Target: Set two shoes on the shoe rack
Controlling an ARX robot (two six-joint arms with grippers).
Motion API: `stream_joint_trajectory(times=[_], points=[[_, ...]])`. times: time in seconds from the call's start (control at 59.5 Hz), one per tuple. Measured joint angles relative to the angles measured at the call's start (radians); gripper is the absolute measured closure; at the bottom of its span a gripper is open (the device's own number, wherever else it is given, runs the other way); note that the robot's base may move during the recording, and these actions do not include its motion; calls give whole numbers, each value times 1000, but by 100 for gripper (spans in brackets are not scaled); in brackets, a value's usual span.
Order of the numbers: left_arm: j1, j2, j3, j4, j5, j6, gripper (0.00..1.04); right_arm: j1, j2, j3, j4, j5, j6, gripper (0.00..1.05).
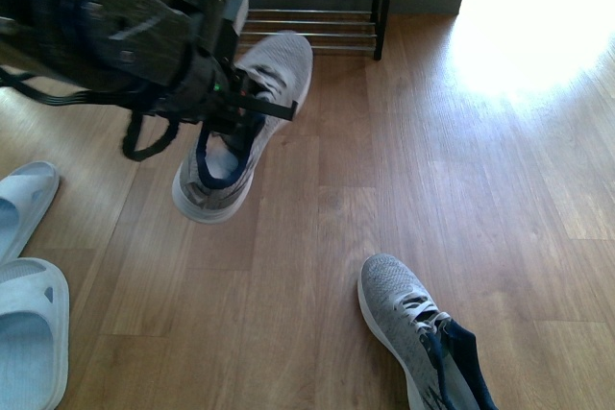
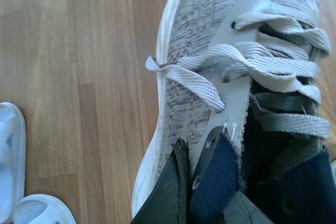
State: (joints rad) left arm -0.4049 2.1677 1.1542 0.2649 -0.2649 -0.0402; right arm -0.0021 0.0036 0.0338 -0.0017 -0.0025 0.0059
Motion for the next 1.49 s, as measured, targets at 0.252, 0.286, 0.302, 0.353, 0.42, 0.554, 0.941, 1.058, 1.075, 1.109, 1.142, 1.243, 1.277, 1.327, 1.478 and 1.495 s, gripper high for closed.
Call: stream_joint_trajectory(times=[0.252,0.286,0.302,0.353,0.42,0.554,0.941,1.058,1.075,1.109,1.142,1.243,1.277,1.327,1.478,1.495], points=[[-38,-537,-459,84,-134,-56,103,0,0,0,0,0,0,9],[-50,-605,-505,72,-156,-60,103,0,0,0,0,0,0,9],[-58,-649,-533,63,-170,-62,103,0,0,0,0,0,0,9],[-78,-739,-588,37,-203,-69,103,0,0,0,0,0,0,9],[-117,-873,-655,-21,-253,-82,103,0,0,0,0,0,0,9],[-251,-1170,-760,-187,-424,-85,103,0,0,0,0,0,0,9],[-322,-1335,-788,-256,-525,-81,103,0,0,0,0,0,0,9],[-323,-1335,-788,-257,-519,-81,103,0,0,0,0,3,0,9],[-323,-1335,-788,-257,-518,-81,103,0,0,0,0,3,0,9],[-326,-1335,-788,-257,-516,-81,103,0,0,0,0,4,0,9],[-327,-1335,-788,-257,-512,-80,103,0,0,0,0,3,0,9],[-327,-1335,-789,-257,-512,-81,103,0,0,0,0,3,0,9],[-327,-1335,-789,-257,-517,-81,103,1,0,0,0,3,0,9],[-327,-1335,-789,-257,-520,-80,103,1,0,0,0,4,0,9],[-325,-1334,-789,-257,-525,-81,103,1,0,0,0,2,0,9],[-325,-1334,-789,-257,-527,-81,103,1,0,0,0,1,0,9]])
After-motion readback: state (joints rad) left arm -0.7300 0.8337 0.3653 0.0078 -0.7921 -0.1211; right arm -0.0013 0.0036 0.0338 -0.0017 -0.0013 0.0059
